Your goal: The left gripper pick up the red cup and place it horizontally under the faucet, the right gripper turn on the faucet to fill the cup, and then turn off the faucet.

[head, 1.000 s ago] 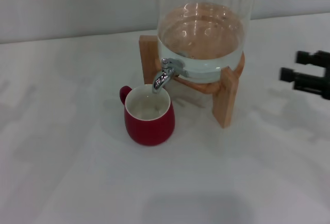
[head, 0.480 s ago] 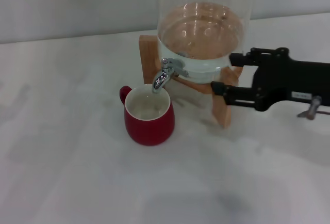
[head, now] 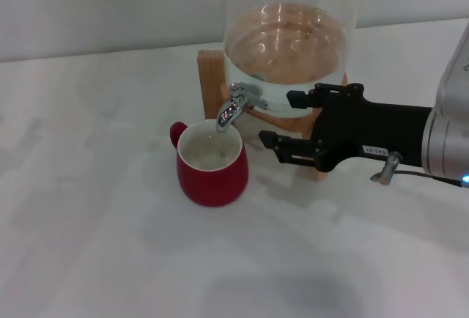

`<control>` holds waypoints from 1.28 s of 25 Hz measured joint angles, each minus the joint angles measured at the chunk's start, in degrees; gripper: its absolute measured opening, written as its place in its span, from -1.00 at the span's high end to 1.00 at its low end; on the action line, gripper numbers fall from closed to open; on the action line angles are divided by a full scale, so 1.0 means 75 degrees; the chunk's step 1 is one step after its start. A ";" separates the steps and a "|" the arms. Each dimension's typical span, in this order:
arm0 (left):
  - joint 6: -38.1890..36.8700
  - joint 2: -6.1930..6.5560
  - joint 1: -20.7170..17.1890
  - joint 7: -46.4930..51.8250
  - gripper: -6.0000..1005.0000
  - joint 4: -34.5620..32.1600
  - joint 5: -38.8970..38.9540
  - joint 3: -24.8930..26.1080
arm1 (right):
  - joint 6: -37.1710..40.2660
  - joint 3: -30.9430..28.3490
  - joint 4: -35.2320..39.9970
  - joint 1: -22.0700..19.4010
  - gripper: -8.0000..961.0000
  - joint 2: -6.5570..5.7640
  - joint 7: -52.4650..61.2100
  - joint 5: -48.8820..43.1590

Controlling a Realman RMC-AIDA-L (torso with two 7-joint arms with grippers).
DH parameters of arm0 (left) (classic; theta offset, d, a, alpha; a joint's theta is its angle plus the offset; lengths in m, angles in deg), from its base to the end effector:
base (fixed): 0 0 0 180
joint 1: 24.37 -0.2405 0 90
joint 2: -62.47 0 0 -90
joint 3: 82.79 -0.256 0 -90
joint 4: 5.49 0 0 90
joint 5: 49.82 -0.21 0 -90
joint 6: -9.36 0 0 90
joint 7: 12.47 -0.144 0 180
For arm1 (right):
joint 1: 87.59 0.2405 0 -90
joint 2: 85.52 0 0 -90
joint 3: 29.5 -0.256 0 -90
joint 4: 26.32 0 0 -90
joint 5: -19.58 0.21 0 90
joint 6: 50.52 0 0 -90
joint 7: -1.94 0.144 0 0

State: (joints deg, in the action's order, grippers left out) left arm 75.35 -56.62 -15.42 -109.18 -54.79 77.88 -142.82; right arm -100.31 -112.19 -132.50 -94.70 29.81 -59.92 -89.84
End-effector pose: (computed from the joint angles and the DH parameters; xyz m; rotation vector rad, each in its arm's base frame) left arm -0.2951 0.3237 0.0935 -1.7424 -0.8571 -1.2735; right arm 0.1608 0.2677 0.0245 -2.4362 0.4303 0.4449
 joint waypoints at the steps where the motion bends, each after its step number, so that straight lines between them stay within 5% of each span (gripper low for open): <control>1: 0.0000 0.0000 0.0001 -0.0001 -0.75 0.0000 0.0000 0.0000 | 0.0081 0.0018 0.0063 0.0022 -0.51 0.0001 0.0000 0.0016; 32: 0.0037 0.0012 0.0002 -0.0014 -0.75 -0.0021 -0.0010 0.0289 | 0.0549 0.0360 0.0991 0.0803 -0.51 -0.0025 -0.0074 0.0420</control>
State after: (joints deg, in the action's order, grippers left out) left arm 75.63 -56.52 -15.40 -109.29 -54.95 77.80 -140.65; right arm -96.19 -109.50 -125.07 -88.68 29.62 -60.48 -86.69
